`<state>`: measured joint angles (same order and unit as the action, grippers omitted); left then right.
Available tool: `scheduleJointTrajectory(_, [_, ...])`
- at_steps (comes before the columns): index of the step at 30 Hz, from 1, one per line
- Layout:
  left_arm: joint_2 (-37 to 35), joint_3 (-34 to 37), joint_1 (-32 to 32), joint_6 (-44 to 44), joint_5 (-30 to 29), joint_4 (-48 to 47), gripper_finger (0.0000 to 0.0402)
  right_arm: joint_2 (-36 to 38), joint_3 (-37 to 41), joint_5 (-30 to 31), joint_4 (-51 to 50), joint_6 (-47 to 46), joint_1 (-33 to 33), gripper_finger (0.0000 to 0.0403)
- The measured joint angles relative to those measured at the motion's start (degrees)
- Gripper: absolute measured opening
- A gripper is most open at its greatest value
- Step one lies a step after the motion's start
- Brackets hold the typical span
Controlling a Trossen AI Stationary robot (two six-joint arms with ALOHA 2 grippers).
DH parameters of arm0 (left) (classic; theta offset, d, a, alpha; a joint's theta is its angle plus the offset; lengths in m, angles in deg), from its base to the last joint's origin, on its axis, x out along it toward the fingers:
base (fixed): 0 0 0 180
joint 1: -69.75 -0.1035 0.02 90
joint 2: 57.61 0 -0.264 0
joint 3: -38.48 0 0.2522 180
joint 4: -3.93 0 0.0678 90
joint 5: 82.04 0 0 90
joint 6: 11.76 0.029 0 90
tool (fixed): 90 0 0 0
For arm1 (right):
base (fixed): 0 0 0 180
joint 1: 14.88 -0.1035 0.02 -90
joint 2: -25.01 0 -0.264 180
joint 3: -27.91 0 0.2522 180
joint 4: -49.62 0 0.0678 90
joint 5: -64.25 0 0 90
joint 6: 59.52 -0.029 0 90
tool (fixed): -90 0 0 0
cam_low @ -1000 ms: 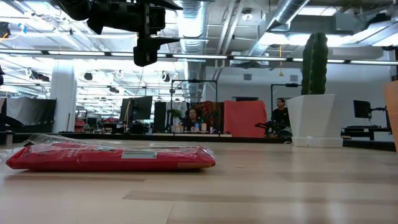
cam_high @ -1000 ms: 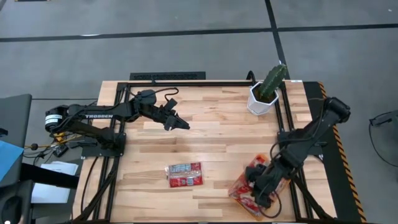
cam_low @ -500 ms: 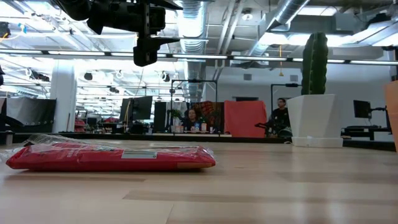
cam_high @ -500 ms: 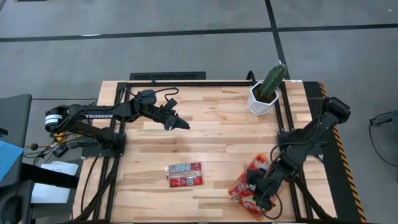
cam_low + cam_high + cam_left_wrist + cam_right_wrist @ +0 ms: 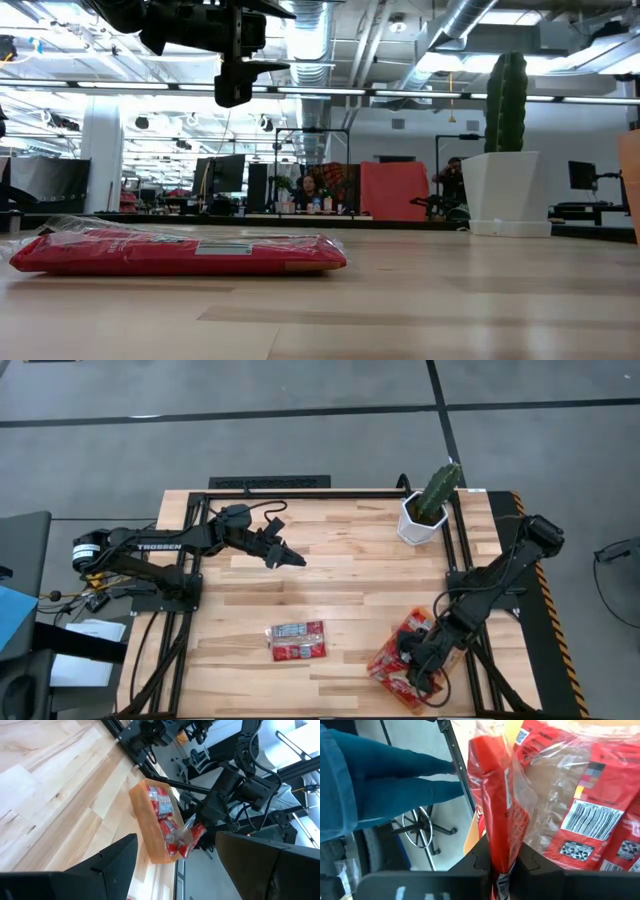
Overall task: Sort popcorn bags into baskets
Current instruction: Put the red popcorn bag into the orange bin
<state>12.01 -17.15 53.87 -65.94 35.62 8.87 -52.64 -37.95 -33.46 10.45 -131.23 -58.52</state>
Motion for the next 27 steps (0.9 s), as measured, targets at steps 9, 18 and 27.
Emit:
scheduleJointTrajectory(9, [0.00, 0.00, 0.00, 0.34, 0.01, 0.02, 0.0256, 0.02, -0.02, -0.05, -2.89, -0.16, 0.67, 0.0112])
scheduleJointTrajectory(18, [0.01, 0.00, 0.00, 4.96, 0.13, -5.30, 0.0256, 0.30, -0.07, 0.21, -8.28, 0.00, 0.97, 0.0215])
scheduleJointTrajectory(27, [0.02, 0.04, 1.81, 16.61, -5.02, -20.09, 0.0256, 4.83, -2.29, 4.30, -7.22, 6.02, 4.69, 0.0185])
